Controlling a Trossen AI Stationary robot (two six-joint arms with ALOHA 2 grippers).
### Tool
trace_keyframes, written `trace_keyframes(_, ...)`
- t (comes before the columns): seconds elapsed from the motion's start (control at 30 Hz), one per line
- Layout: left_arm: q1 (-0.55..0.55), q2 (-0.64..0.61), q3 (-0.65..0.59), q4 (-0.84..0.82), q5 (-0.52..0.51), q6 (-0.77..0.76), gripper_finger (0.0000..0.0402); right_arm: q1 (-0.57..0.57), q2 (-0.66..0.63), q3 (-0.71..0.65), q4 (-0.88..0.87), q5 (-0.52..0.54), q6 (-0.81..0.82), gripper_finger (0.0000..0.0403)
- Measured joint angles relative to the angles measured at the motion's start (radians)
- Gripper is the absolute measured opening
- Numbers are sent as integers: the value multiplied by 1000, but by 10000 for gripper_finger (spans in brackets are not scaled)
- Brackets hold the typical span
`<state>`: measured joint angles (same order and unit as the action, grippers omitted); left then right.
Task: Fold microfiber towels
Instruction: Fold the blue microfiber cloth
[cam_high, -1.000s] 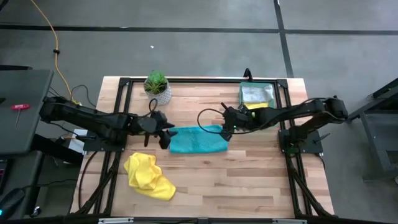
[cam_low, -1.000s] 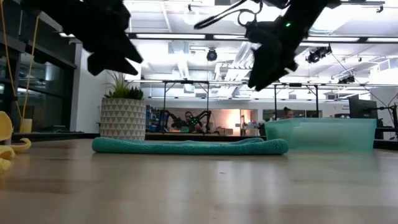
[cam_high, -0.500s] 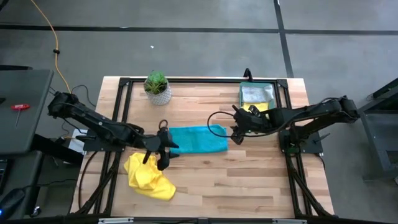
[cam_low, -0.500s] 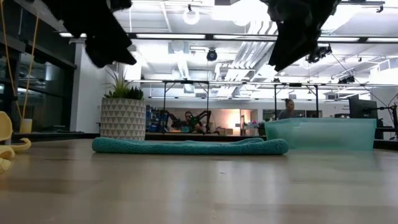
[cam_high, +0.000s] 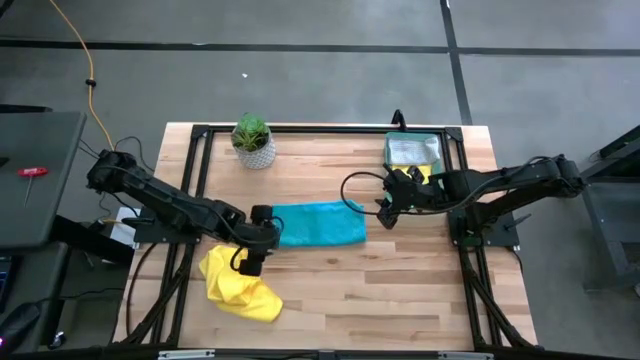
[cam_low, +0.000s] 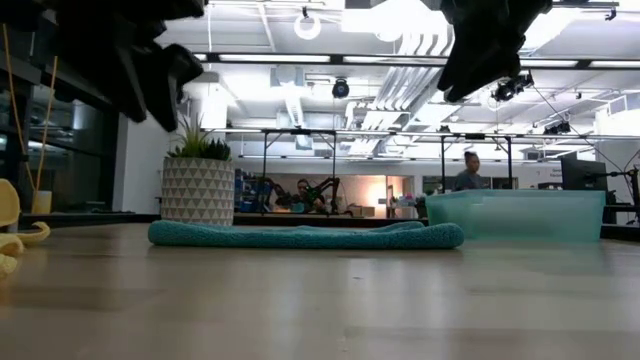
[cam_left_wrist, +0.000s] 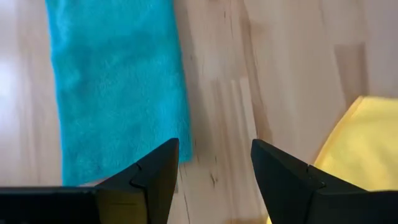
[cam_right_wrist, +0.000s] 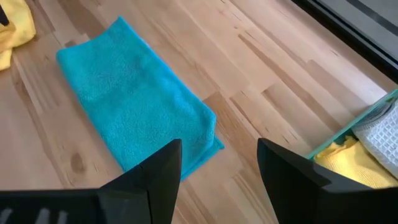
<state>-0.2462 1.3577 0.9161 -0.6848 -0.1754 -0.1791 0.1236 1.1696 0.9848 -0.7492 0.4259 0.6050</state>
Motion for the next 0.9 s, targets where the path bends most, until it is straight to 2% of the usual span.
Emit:
trace_keyframes(0.23,-5,105,0,20,-3,15,191,1,3,-1,-1,18,24,201)
trace_keyframes(0.53,-5,284,-1,44,-137,-17,191,1,3,-1,-2,41,27,201)
trace_keyframes(0.9,0,319,-1,78,-64,2,191,1,3,-1,8,41,27,201)
